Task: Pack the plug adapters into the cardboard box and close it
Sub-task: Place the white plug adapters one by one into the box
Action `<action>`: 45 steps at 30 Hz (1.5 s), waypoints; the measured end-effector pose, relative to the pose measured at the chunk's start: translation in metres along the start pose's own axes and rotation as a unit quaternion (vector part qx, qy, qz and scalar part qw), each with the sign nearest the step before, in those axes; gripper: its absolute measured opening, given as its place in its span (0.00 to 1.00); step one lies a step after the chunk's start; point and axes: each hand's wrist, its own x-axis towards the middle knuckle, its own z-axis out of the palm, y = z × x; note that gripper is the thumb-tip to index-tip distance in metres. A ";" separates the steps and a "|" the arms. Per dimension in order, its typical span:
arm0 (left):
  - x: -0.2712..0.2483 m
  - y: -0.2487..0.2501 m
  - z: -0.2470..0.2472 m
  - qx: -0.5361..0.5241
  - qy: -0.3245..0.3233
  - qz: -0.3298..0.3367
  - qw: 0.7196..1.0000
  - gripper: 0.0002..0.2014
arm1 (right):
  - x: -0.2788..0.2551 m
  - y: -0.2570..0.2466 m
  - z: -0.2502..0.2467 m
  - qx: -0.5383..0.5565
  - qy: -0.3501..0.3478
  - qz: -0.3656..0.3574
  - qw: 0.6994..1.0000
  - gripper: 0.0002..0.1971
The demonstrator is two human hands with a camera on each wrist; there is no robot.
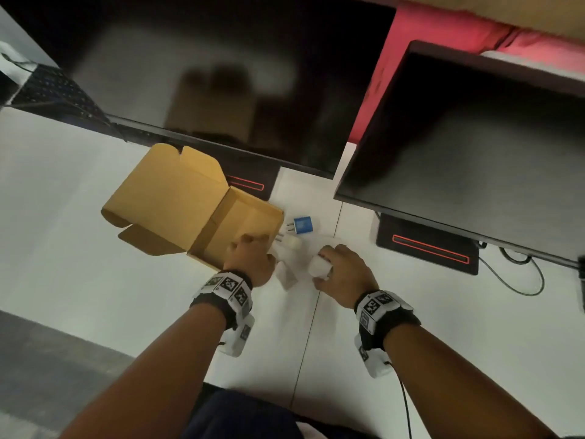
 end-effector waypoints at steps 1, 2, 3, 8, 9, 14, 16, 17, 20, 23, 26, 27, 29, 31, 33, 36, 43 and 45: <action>-0.001 0.004 0.002 0.013 -0.009 0.018 1.000 0.22 | -0.003 0.004 -0.001 0.004 0.007 0.005 1.000 0.26; -0.004 0.008 0.003 0.023 -0.013 0.035 0.999 0.22 | -0.005 0.008 -0.002 0.011 0.015 0.007 1.000 0.25; -0.004 0.011 0.004 0.033 -0.017 0.049 0.998 0.21 | -0.008 0.011 -0.002 0.017 0.024 0.009 1.000 0.25; -0.005 0.019 0.010 0.104 -0.088 0.113 0.984 0.20 | -0.019 0.018 -0.002 0.054 0.081 0.044 0.994 0.23; -0.006 0.020 0.007 0.110 -0.097 0.121 0.982 0.19 | -0.021 0.017 -0.002 0.064 0.098 0.057 0.991 0.22; -0.011 0.014 -0.003 0.074 -0.076 0.194 0.975 0.17 | -0.024 -0.004 0.006 0.116 0.153 0.024 0.981 0.19; -0.014 0.004 -0.011 0.028 -0.066 0.222 0.972 0.17 | -0.020 -0.021 0.010 0.140 0.167 -0.012 0.976 0.23; -0.016 -0.005 -0.016 0.004 -0.046 0.234 0.971 0.16 | -0.015 -0.032 0.011 0.145 0.165 -0.025 0.975 0.26; -0.029 -0.029 -0.030 -0.080 0.043 0.226 0.970 0.16 | 0.002 -0.063 0.010 0.133 0.143 -0.066 0.979 0.26; -0.040 -0.062 -0.037 -0.183 0.053 0.149 0.970 0.19 | 0.020 -0.096 0.010 0.046 0.104 -0.101 0.988 0.14; -0.037 -0.092 -0.033 -0.177 -0.064 0.029 0.982 0.22 | 0.035 -0.118 0.017 -0.037 0.030 -0.079 0.996 0.18; -0.035 -0.100 -0.033 -0.167 -0.088 -0.013 0.982 0.23 | 0.038 -0.123 0.021 -0.058 0.013 -0.067 0.996 0.19; -0.029 -0.113 -0.029 -0.218 -0.109 -0.054 0.968 0.24 | 0.043 -0.131 0.031 -0.090 -0.006 -0.059 0.994 0.15; -0.023 -0.121 -0.023 -0.326 -0.107 -0.045 0.938 0.32 | 0.045 -0.138 0.040 -0.093 -0.022 -0.067 0.993 0.11; -0.018 -0.121 -0.020 -0.413 -0.102 -0.044 0.904 0.37 | 0.047 -0.141 0.048 -0.048 -0.032 -0.072 0.996 0.04; -0.013 -0.115 -0.018 -0.471 -0.097 -0.050 0.875 0.31 | 0.044 -0.144 0.053 0.013 -0.046 -0.111 0.993 0.08; 0.001 -0.116 -0.024 -0.425 0.004 -0.115 0.898 0.13 | 0.021 -0.117 0.024 0.081 0.070 -0.132 0.985 0.11; 0.005 -0.120 -0.028 -0.409 0.036 -0.123 0.904 0.14 | 0.013 -0.095 0.011 0.088 0.155 -0.109 0.978 0.06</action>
